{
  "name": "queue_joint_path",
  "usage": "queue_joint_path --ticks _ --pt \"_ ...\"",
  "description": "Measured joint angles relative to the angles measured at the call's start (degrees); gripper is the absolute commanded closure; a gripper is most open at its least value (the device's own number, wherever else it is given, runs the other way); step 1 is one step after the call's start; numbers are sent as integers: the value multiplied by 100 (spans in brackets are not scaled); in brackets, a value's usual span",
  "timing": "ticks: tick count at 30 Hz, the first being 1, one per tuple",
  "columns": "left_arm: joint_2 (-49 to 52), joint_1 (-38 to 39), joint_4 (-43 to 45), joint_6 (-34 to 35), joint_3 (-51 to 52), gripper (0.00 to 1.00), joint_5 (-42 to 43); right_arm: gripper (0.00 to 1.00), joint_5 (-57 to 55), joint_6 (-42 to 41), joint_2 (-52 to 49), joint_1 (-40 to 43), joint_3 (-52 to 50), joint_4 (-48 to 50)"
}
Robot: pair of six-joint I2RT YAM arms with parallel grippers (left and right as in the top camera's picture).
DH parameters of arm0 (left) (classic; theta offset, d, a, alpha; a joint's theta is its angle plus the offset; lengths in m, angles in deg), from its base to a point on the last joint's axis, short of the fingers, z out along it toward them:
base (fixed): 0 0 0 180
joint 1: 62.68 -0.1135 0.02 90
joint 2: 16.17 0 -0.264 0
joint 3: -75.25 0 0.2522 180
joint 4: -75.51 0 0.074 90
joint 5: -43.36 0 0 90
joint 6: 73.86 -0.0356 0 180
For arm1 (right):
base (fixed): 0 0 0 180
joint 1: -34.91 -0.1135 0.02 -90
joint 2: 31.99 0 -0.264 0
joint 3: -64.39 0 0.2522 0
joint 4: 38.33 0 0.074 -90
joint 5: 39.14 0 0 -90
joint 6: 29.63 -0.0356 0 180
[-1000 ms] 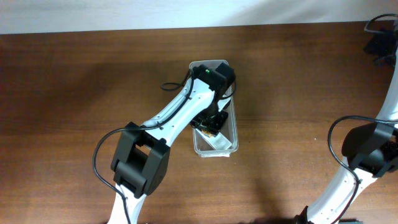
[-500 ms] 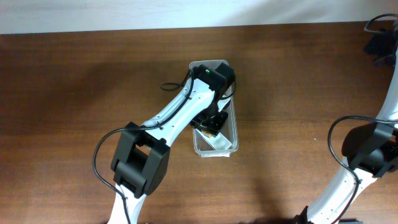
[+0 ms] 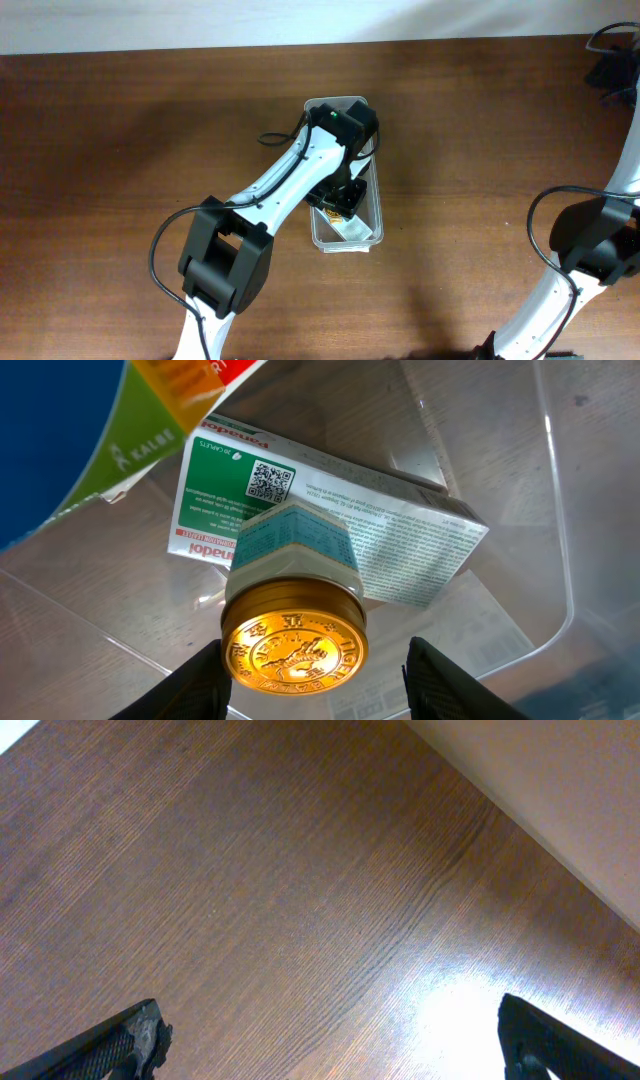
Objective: Pack container
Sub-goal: 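Press the jar down into the container's front section with the left gripper, then open the left gripper and lift it up out of the container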
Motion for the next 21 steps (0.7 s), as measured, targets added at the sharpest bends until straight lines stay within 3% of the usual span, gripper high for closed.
queue_joint_path --ticks 14,21 --pt "2 -11 -22 0 -120 43 -42 2 0 0 0 0 -2 -2" --pt "2 -92 -334 15 -1196 36 -63 2 0 -2 0 0 0 -2"
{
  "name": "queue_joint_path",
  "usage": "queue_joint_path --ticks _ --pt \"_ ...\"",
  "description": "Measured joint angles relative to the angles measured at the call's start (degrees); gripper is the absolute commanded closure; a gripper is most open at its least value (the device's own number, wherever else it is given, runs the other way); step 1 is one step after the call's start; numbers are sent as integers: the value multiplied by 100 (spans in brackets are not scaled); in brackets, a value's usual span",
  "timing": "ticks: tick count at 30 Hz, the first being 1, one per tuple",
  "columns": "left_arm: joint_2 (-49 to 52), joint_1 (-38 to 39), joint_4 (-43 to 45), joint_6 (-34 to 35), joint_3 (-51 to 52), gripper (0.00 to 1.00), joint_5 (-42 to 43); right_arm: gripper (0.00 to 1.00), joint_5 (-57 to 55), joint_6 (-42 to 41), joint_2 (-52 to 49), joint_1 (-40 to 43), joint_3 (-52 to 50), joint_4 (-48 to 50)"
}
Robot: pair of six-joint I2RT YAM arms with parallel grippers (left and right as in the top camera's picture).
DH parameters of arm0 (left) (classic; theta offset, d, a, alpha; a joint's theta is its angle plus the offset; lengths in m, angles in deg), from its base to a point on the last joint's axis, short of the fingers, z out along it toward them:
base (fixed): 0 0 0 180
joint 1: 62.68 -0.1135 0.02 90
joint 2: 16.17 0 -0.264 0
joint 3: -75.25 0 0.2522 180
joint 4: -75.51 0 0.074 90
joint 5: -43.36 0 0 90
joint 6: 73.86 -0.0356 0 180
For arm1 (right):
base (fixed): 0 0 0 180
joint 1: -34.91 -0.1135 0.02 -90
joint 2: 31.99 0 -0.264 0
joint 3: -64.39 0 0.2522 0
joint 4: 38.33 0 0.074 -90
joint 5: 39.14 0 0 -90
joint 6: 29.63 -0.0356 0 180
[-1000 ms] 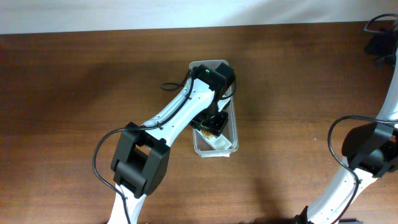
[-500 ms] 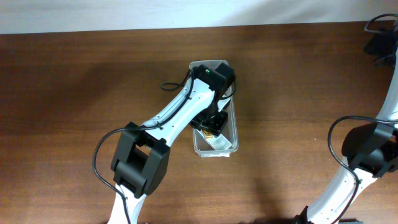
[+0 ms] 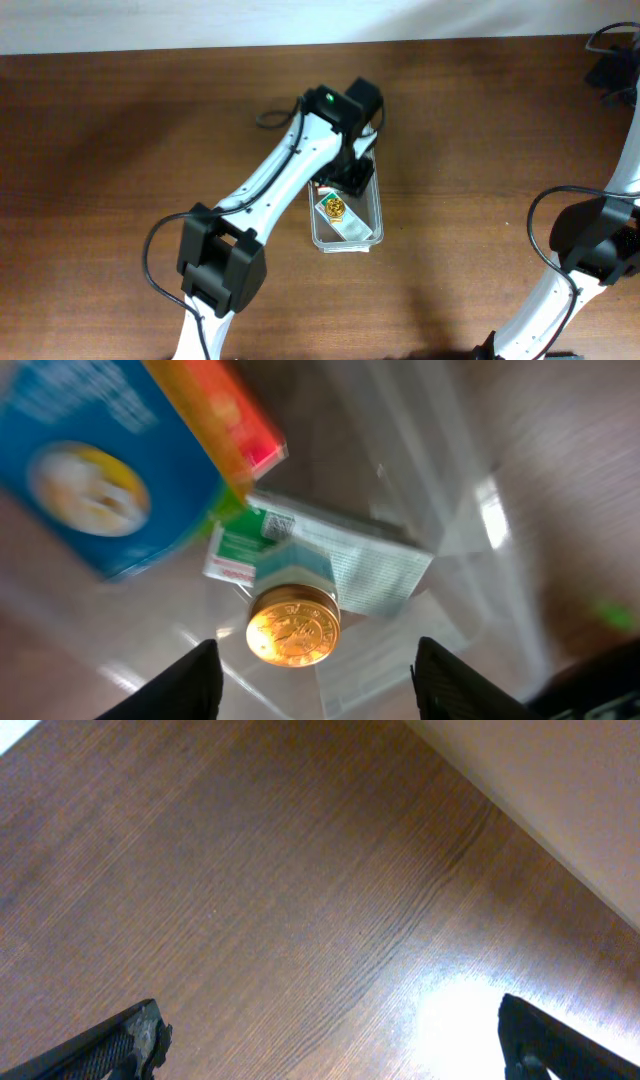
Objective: Pack container
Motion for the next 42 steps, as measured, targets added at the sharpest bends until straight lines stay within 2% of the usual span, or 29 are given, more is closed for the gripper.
queue_joint_path --ticks 8,14,16,18,26,36,42 --pt "-2 -315 -870 0 -1204 34 -479 2 -2 4 0 0 -2 0" --pt "-2 -599 -1449 31 -1427 25 -837 2 0 2 0 0 -2 0" --pt "-2 -680 -1469 39 -1427 16 -841 2 0 2 0 0 -2 0" --pt "-2 -754 -1469 70 -1427 1 -841 2 -2 0 0 0 -2 2" --pt "-219 -1333 -1467 90 -1425 1 -1021 2 0 2 0 0 0 2" --pt "-1864 -3171 -1467 87 -1427 1 -1169 2 0 2 0 0 0 2" --pt "-2371 -3672 -1482 90 -1438 1 -1180 2 0 2 0 0 0 2"
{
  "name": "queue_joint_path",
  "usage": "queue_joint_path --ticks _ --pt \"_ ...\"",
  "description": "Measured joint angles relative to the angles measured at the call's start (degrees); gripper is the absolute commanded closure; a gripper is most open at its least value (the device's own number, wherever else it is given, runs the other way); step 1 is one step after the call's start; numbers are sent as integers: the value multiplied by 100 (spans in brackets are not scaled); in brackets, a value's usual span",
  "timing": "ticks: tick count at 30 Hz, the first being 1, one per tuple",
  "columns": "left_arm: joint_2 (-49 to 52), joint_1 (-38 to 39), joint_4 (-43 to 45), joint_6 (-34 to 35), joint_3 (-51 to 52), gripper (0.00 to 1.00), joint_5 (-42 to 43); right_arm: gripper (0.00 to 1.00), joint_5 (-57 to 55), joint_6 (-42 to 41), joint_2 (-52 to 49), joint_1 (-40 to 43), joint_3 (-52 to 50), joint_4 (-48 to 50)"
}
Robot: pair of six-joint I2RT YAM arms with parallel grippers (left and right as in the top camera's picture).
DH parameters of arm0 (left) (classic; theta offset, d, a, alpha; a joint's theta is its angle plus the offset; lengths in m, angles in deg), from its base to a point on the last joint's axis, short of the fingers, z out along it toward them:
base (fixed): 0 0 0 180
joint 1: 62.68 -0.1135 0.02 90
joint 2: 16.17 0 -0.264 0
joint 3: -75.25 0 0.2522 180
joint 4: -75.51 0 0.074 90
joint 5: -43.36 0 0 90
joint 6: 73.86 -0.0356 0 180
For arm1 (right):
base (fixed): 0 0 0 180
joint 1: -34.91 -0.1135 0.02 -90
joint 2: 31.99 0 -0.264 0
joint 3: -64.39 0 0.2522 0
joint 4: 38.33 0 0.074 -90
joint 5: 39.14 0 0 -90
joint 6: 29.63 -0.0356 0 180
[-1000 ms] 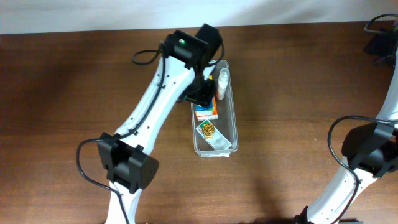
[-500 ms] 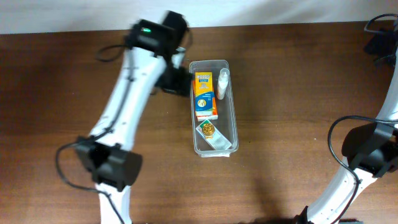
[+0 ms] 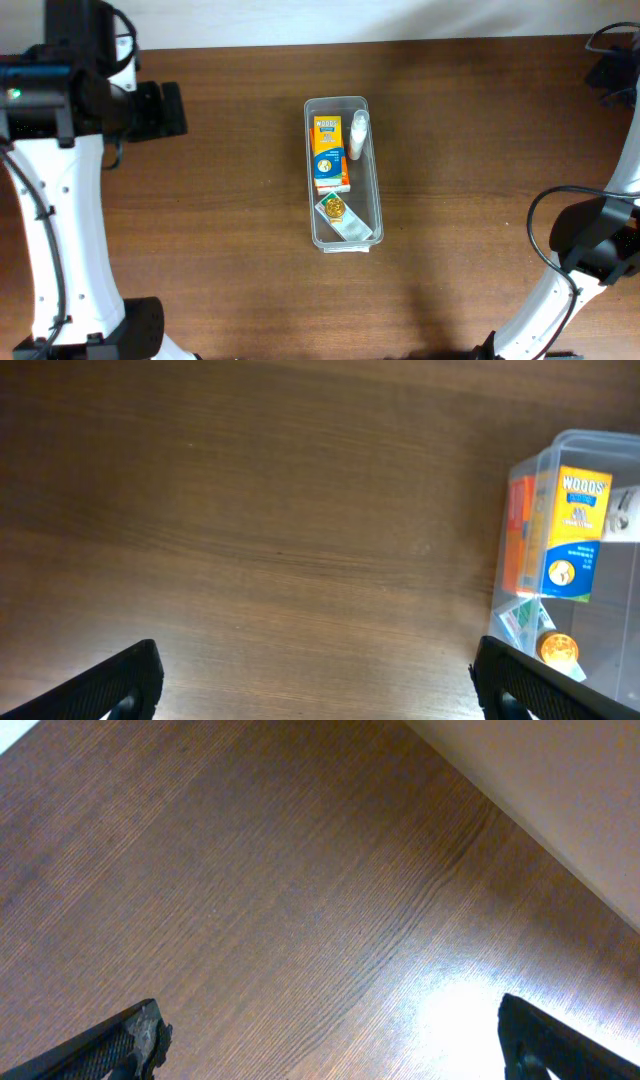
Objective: Pack container
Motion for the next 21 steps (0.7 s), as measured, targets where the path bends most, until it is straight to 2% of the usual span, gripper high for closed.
queue_joint_path --ticks 21 --pt "-9 -70 0 -4 0 1 -4 2 0 -4 0 0 -2 0"
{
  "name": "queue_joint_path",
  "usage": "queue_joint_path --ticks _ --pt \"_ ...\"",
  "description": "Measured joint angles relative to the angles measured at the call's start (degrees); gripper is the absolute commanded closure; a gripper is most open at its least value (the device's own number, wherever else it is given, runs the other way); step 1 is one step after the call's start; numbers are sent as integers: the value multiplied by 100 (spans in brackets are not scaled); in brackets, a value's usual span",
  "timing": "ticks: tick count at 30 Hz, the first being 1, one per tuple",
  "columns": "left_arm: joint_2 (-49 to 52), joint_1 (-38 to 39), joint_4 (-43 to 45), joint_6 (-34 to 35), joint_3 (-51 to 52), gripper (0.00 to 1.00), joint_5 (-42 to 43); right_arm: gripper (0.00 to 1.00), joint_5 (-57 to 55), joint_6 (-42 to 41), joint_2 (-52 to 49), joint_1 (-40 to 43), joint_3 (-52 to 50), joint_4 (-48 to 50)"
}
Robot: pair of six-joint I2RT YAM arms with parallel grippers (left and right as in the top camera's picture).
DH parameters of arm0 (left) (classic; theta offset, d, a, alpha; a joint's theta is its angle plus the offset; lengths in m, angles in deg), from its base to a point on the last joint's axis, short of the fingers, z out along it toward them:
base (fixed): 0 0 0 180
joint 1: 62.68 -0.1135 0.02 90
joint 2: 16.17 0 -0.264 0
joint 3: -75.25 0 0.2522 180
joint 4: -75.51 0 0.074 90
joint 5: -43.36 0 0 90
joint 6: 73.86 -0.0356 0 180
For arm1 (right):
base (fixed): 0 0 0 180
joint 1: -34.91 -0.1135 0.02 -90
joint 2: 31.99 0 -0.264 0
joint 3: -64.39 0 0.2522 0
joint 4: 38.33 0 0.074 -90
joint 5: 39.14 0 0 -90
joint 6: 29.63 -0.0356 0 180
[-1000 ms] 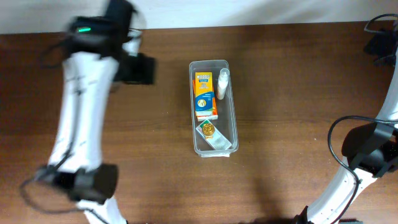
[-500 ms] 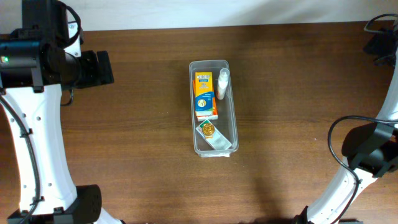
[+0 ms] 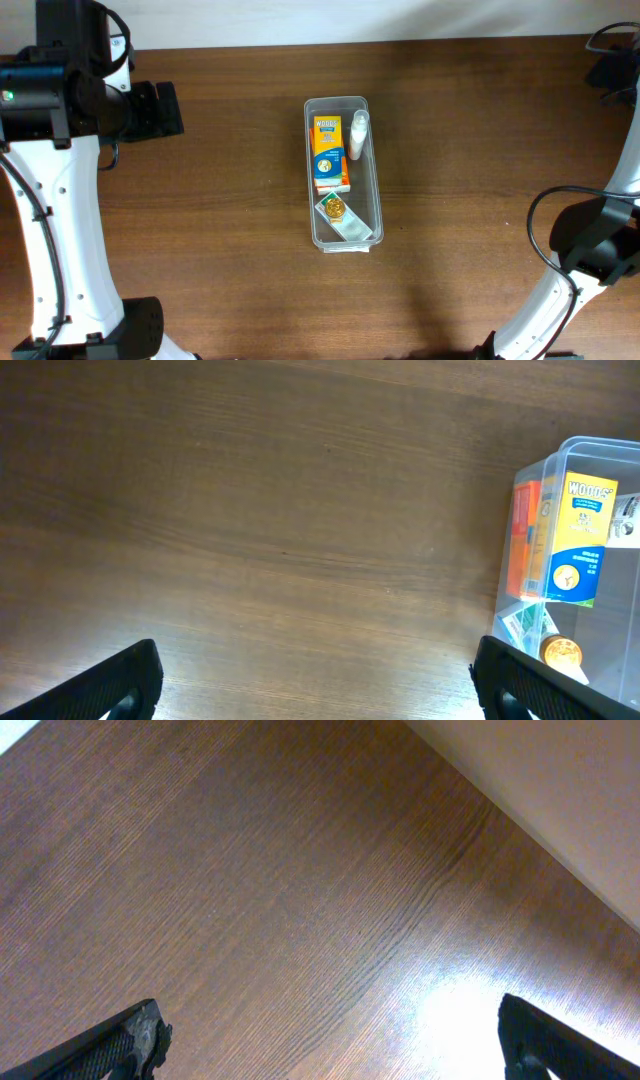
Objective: Pack container
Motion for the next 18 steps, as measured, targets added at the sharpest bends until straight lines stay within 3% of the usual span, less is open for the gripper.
queue_joint_path --ticks 11,18 --pt "-549 0 1156 0 203 1 -219 2 -2 4 0 0 0 0" --pt "-1943 0 2385 0 1928 1 -387 2 0 2 0 0 0 -2"
